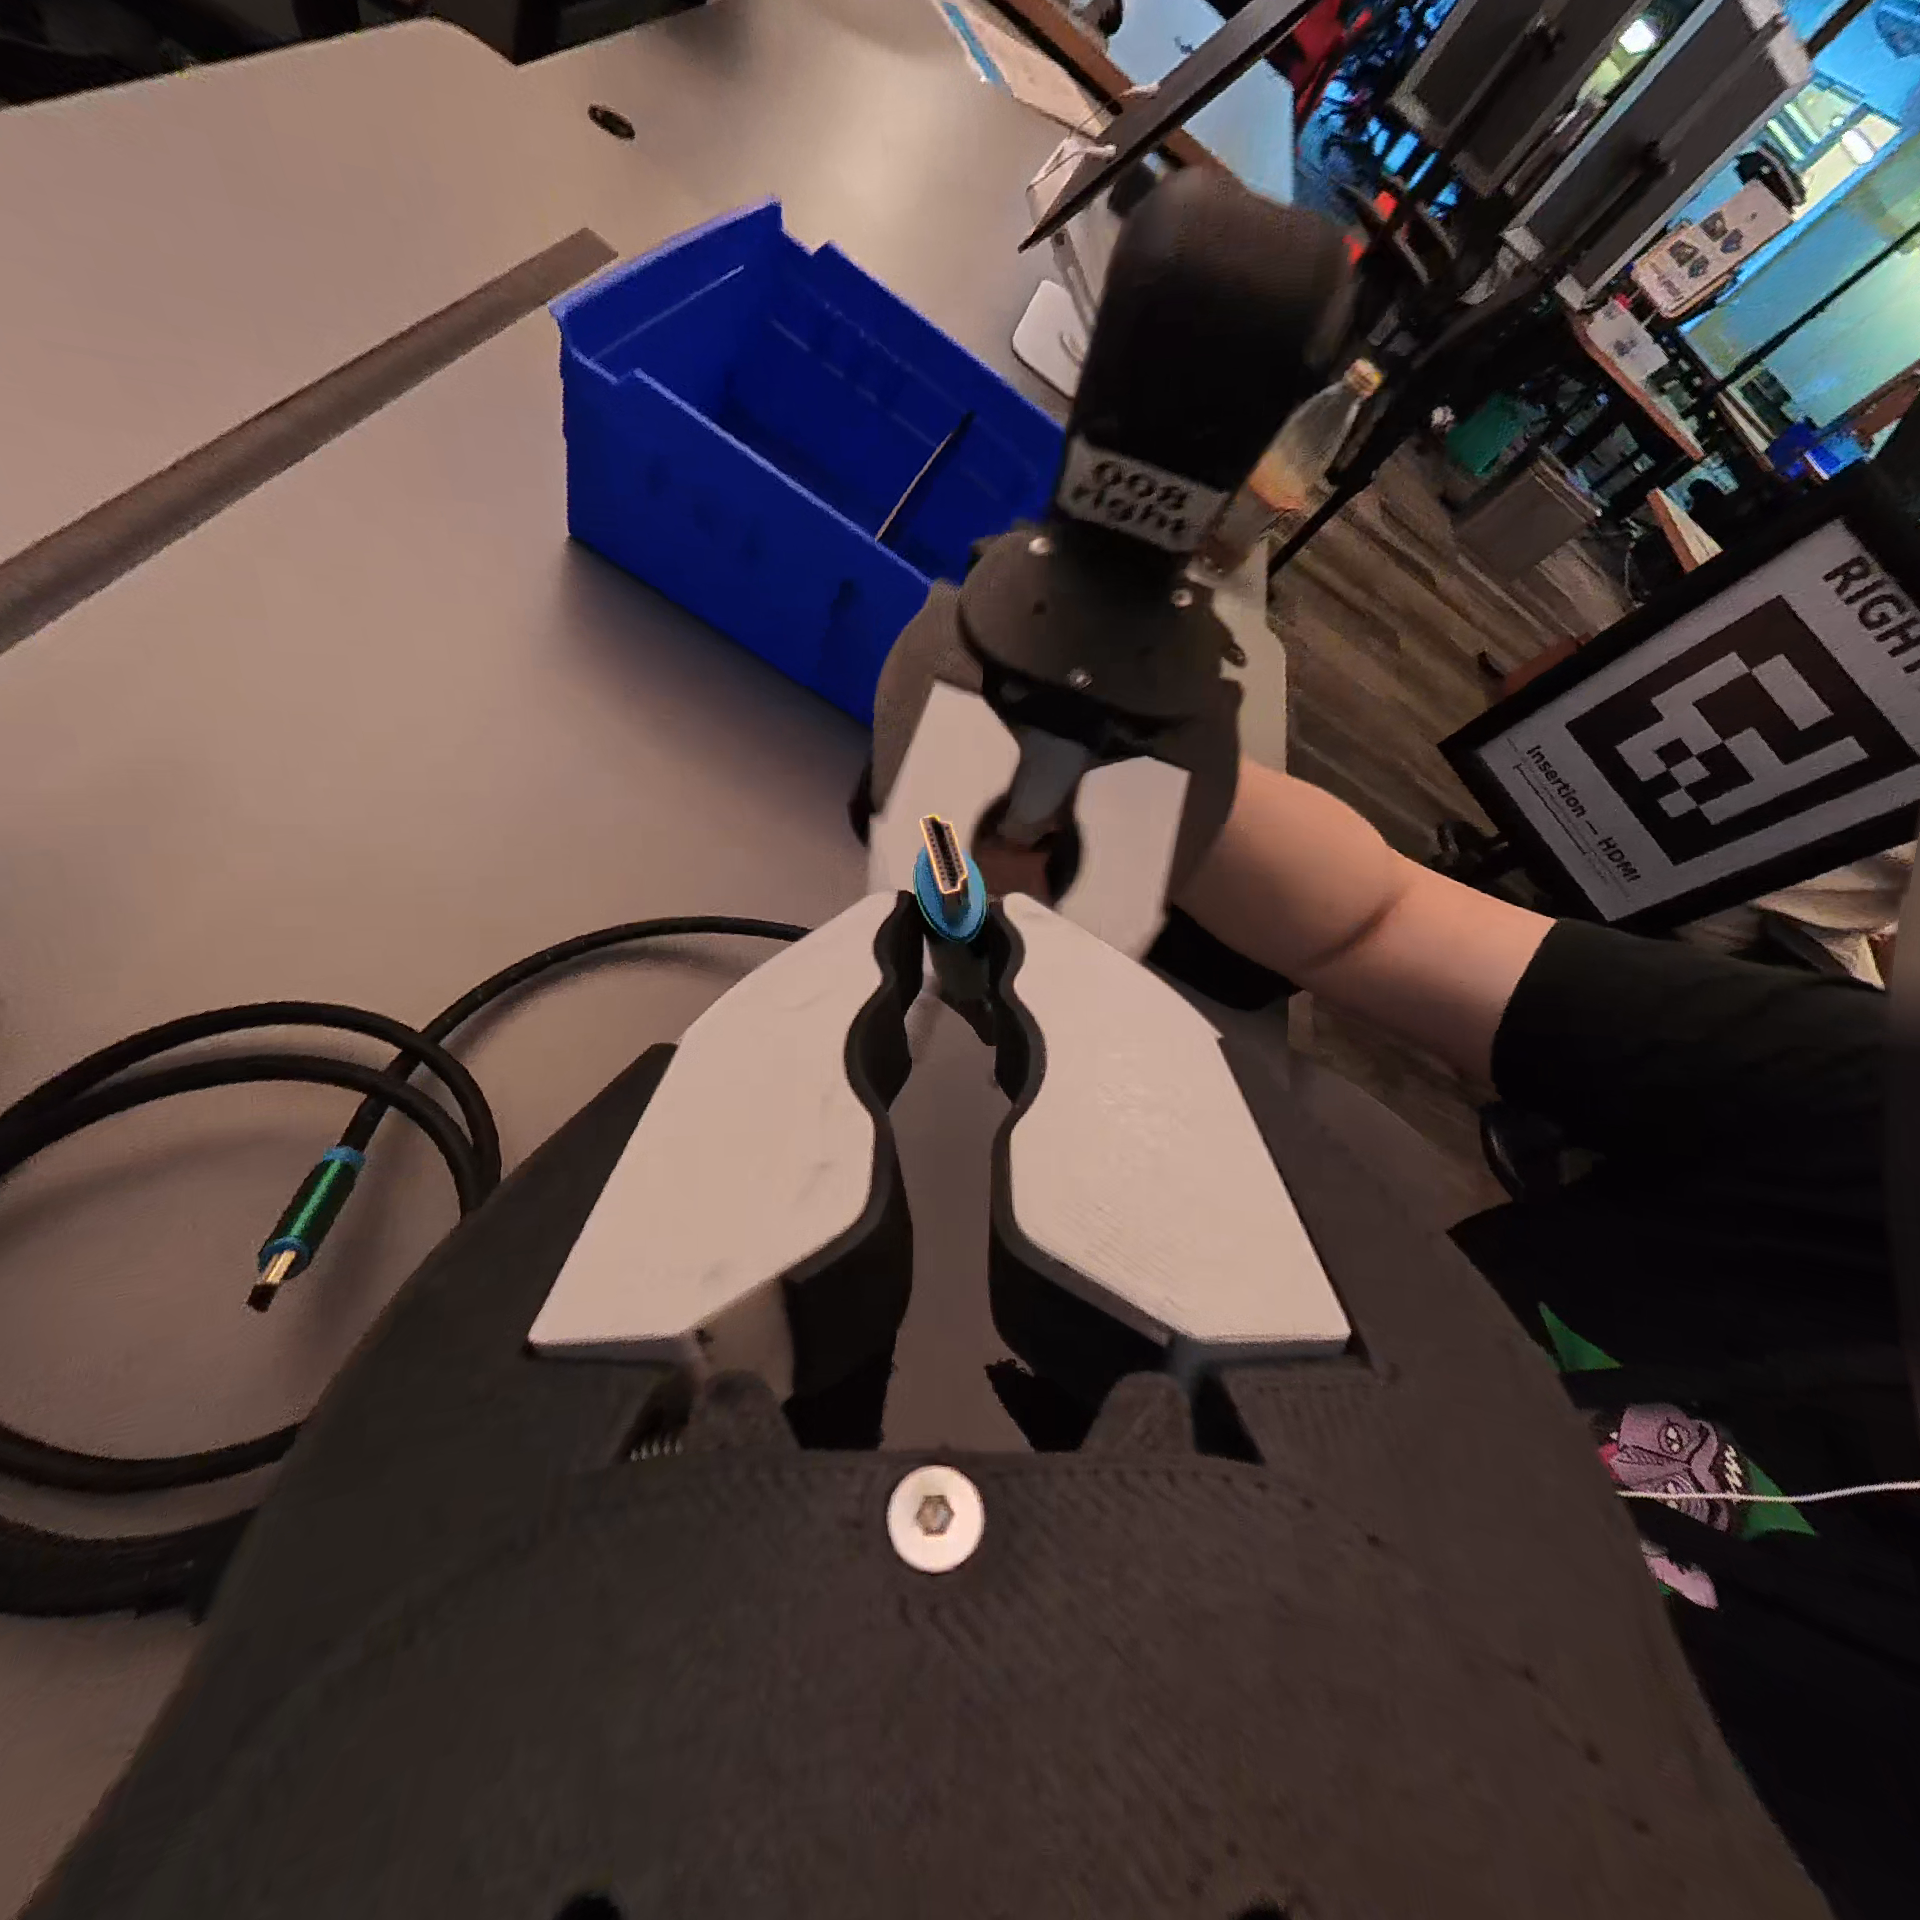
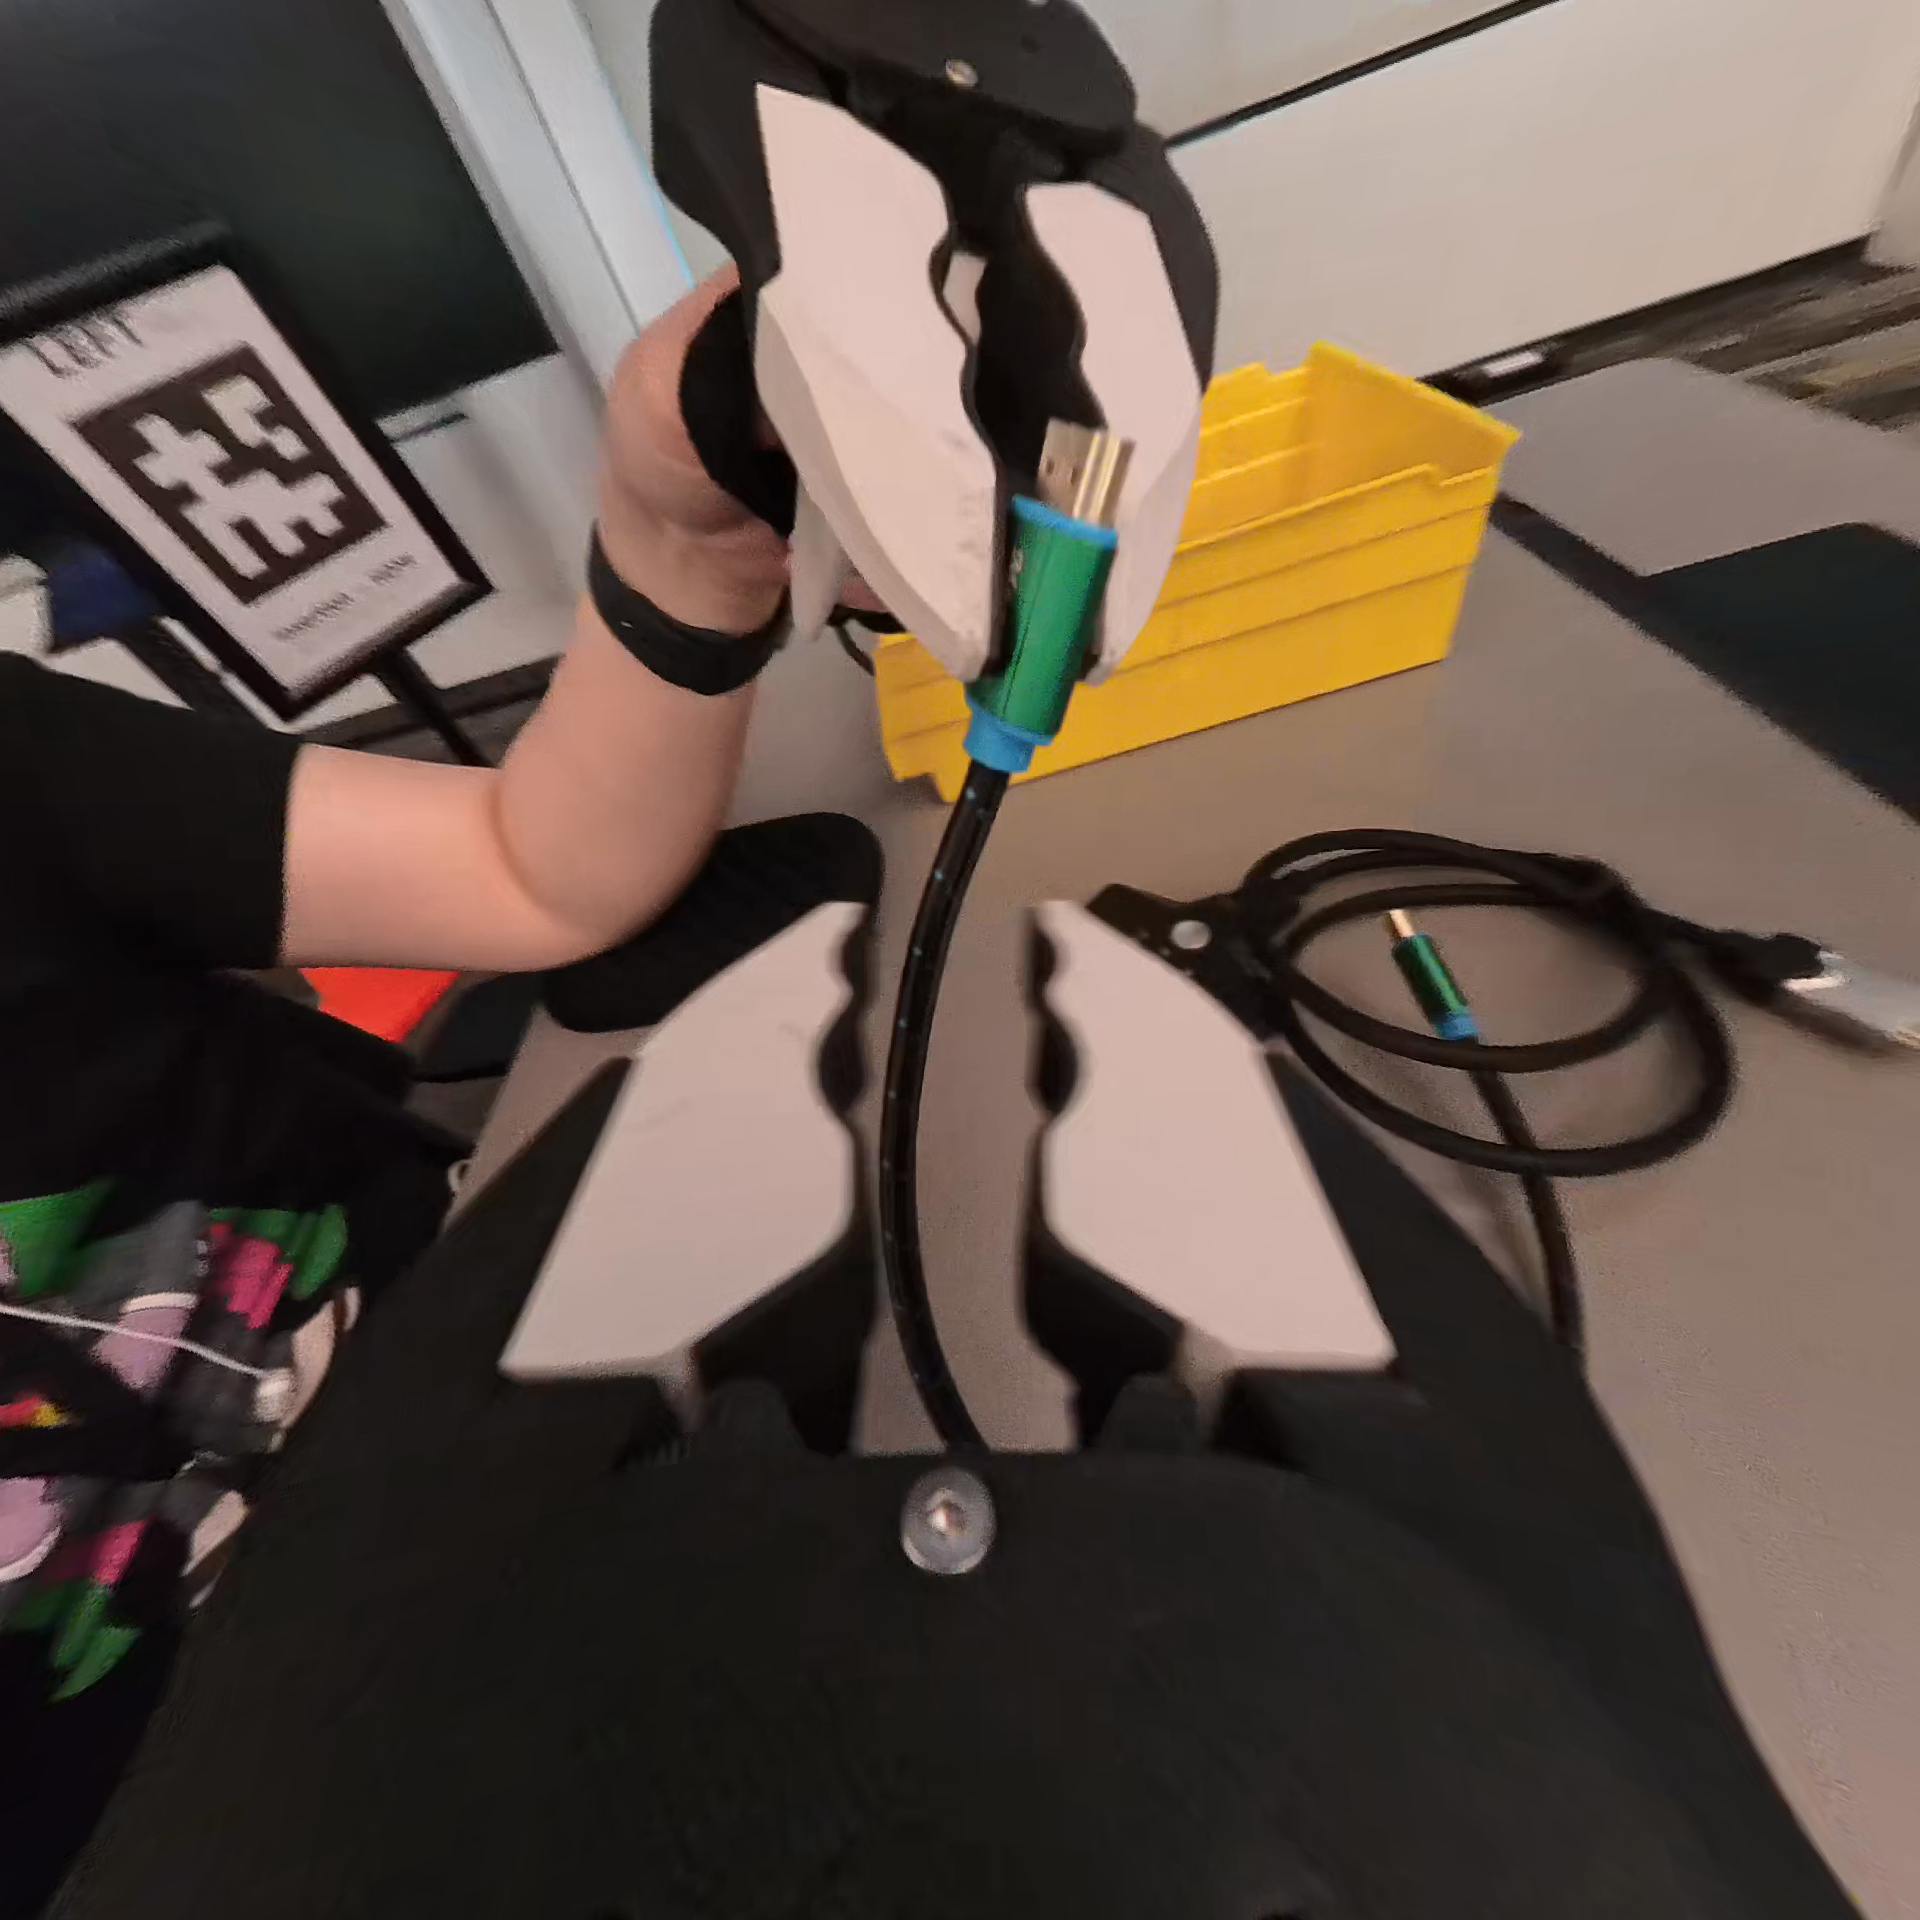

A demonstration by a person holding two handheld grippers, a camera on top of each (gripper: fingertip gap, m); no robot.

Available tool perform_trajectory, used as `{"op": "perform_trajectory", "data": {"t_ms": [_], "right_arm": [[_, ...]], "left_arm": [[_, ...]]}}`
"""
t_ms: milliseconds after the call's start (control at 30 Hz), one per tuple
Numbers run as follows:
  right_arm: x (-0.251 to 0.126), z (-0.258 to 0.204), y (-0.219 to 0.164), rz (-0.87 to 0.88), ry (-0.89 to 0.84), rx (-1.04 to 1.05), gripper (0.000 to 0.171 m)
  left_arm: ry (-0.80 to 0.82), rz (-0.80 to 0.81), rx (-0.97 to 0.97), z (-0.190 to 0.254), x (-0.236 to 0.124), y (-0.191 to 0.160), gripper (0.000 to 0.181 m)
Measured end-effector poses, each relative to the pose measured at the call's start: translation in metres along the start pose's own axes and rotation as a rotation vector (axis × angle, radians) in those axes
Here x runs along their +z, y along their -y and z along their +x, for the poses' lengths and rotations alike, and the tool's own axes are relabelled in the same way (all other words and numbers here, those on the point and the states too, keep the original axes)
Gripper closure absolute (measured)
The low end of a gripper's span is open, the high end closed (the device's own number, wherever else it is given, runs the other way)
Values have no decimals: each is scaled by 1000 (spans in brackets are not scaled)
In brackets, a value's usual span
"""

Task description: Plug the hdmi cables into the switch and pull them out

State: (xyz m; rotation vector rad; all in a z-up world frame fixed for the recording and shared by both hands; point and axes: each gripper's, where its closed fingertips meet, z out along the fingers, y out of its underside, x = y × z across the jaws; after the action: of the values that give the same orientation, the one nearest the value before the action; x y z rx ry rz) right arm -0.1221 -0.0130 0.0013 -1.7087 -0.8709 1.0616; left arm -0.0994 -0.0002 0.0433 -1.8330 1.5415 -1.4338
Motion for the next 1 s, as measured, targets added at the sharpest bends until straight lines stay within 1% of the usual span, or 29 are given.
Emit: {"op": "perform_trajectory", "data": {"t_ms": [33,67,133,200,267,333,433,567,600,633,667,700,767,833,867,933,1000], "right_arm": [[2,-4,-1,2,39,6,161],[4,-3,-1,7,28,12,162],[5,9,0,2,-87,-52,162],[3,20,4,-3,-226,-139,162],[-2,28,12,10,-351,-213,161],[-8,35,20,28,-476,-277,161],[-16,42,28,15,-672,-418,161],[-25,44,37,-44,-920,-639,164],[-26,42,39,-60,-962,-682,164],[-25,39,41,-60,-980,-709,164],[-24,36,43,-54,-986,-711,164],[-23,34,43,-51,-983,-704,164],[-22,31,45,-49,-972,-709,164],[-22,29,46,-37,-944,-702,164],[-22,28,47,-31,-931,-695,164],[-22,28,47,-28,-914,-687,164],[-21,27,47,-22,-901,-693,164]], "left_arm": [[-4,5,11,1,0,1,170],[-1,10,18,0,0,2,170],[12,36,-3,-4,-2,4,168],[-32,106,-71,-3,-10,14,150],[-50,166,-133,-6,-20,21,146],[-12,176,-161,-13,-27,20,138],[56,181,-155,-14,-29,20,130],[135,134,-80,-4,-16,19,124],[177,120,-54,-4,-13,18,114],[234,106,-33,-7,-11,17,112],[294,90,-16,-12,-11,15,117],[348,76,1,-17,-12,13,126],[418,64,31,-25,-18,12,150],[369,77,13,-22,-19,12,154],[324,85,-13,-20,-19,12,153],[217,89,-75,-15,-17,11,140],[105,95,-117,-12,-14,10,141]]}}
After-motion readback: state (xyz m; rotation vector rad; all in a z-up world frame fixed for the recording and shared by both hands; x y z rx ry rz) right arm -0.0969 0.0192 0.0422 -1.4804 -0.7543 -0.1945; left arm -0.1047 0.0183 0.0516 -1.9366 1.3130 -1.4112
